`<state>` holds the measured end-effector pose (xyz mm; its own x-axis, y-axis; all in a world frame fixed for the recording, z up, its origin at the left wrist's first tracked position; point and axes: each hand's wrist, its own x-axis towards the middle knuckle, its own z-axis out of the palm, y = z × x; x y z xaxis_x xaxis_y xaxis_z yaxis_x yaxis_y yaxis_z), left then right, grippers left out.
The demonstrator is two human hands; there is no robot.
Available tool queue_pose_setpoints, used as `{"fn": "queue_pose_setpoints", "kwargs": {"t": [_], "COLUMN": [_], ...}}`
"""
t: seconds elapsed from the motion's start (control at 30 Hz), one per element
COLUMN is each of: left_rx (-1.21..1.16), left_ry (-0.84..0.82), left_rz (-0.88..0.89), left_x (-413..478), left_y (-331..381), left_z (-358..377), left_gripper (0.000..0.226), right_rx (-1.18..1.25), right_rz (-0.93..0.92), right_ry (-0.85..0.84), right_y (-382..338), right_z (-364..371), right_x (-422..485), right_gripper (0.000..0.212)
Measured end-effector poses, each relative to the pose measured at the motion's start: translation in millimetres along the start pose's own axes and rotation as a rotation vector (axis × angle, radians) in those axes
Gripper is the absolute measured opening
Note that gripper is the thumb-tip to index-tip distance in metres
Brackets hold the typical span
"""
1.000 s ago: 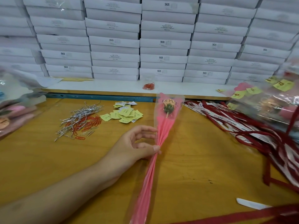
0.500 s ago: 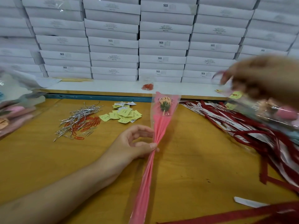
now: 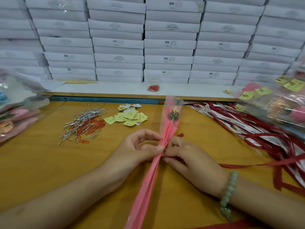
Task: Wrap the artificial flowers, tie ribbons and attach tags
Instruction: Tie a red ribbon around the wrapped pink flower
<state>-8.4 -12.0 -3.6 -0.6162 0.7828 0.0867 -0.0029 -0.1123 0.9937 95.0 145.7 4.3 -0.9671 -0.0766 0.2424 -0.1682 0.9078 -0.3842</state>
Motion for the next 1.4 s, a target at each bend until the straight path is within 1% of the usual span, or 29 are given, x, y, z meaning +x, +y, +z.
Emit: {"fn": "queue_pose_setpoints", "kwargs": {"t": [0.13, 0.27, 0.33, 0.37, 0.43, 0.5, 0.6, 0.63, 0.77, 0.87, 0.93, 1.0, 1.03, 1.1, 1.17, 1.23, 1.27, 1.33, 1.37, 1.4], "left_rx": [0.08, 0.218, 0.292, 0.332, 0.417, 0.591, 0.999, 1.081, 1.353, 1.569, 1.643, 1.672, 1.654, 1.509, 1.247, 0.874, 0.673, 0.305, 0.149, 0.014], "left_ry": [0.008, 0.058, 0.075, 0.083, 0.094, 0.072, -0.006, -0.026, -0.042, -0.082, -0.098, -0.066, -0.028, 0.064, 0.117, 0.158, 0.151, 0.053, -0.018, -0.083], "left_rz": [-0.003, 0.051, 0.079, 0.09, 0.116, 0.163, 0.246, 0.271, 0.329, 0.394, 0.393, 0.402, 0.403, 0.338, 0.222, 0.151, 0.118, 0.059, 0.046, 0.042], "left_x": [0, 1, 2, 2, 1, -1, -3, -3, -3, 0, 1, 0, 0, 1, 4, 9, 12, 15, 14, 11], "left_y": [-1, -6, -7, -8, -7, -4, 1, 3, 13, 15, 14, 14, 15, 18, 25, 31, 35, 42, 44, 46], "left_z": [2, 6, 7, 7, 7, 5, -1, -4, -12, -18, -20, -21, -21, -24, -28, -30, -29, -27, -26, -26], "left_gripper": [0.031, 0.022, 0.015, 0.014, 0.024, 0.033, 0.034, 0.032, 0.025, 0.009, 0.005, 0.004, 0.006, 0.012, 0.012, 0.022, 0.029, 0.046, 0.045, 0.038], "right_rx": [0.1, 0.132, 0.155, 0.168, 0.17, 0.153, 0.12, 0.101, 0.029, -0.083, -0.123, -0.141, -0.15, -0.165, -0.164, -0.147, -0.139, -0.131, -0.128, -0.125], "right_rz": [0.004, 0.072, 0.092, 0.099, 0.094, 0.081, 0.077, 0.075, 0.071, 0.075, 0.085, 0.104, 0.108, 0.113, 0.115, 0.109, 0.104, 0.093, 0.086, 0.078], "right_ry": [0.058, 0.138, 0.157, 0.158, 0.142, 0.118, 0.104, 0.103, 0.1, 0.091, 0.078, 0.072, 0.078, 0.1, 0.121, 0.133, 0.137, 0.141, 0.139, 0.133], "right_y": [5, 10, 12, 12, 13, 14, 14, 13, 10, 8, 7, 6, 6, 7, 8, 8, 8, 9, 9, 9], "right_z": [-3, -4, -5, -5, -6, -5, -5, -5, -5, -5, -5, -6, -6, -6, -6, -6, -5, -5, -5, -5], "right_x": [-1, -4, -5, -6, -6, -6, -6, -6, -8, -10, -10, -10, -10, -10, -11, -11, -11, -11, -11, -11], "right_gripper": [0.017, 0.005, 0.006, 0.007, 0.006, 0.004, 0.007, 0.007, 0.011, 0.015, 0.018, 0.02, 0.021, 0.022, 0.028, 0.031, 0.03, 0.025, 0.023, 0.022]}}
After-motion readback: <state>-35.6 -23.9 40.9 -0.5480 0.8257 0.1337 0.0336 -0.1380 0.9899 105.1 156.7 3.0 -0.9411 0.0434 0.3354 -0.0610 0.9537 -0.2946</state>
